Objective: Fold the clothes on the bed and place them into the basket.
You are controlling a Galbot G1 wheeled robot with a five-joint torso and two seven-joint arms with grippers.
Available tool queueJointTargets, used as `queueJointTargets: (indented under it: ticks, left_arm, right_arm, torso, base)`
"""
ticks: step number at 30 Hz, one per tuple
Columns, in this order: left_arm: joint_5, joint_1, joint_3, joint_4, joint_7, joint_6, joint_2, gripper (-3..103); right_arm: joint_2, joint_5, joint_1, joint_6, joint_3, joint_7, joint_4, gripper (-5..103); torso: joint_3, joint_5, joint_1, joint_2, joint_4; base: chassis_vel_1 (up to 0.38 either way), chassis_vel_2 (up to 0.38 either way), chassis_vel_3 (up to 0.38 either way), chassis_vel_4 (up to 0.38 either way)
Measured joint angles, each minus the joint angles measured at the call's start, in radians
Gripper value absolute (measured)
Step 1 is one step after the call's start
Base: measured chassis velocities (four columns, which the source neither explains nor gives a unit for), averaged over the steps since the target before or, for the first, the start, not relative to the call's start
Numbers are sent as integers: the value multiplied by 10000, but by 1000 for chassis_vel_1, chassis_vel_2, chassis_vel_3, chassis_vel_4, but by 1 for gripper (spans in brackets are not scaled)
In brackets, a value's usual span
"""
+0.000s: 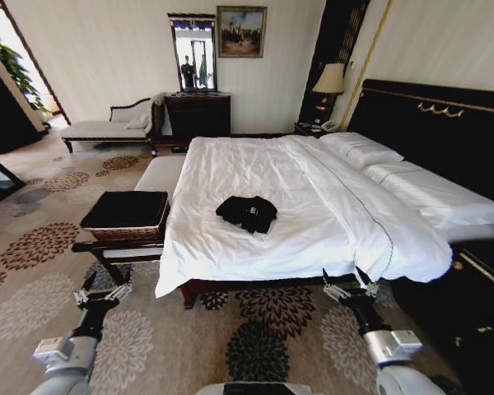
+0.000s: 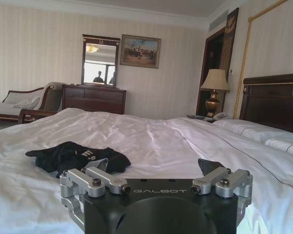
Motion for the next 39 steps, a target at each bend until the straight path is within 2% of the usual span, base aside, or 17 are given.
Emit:
queueJointTargets:
  ticks: [27, 39]
  left_arm:
    - [77, 227, -3, 8, -13, -114, -69, 99]
    - [292, 226, 190, 0, -52, -152, -174, 99]
  right_arm:
    - [201, -329, -7, 57, -262, -81, -11, 100]
    - [225, -335, 25, 69, -322, -30, -25, 100]
  torso:
    - [-1, 2, 0, 0, 1]
    - [0, 1, 2, -1, 1]
  base:
    - [-125, 99, 124, -98]
    - [-217, 38, 209, -39]
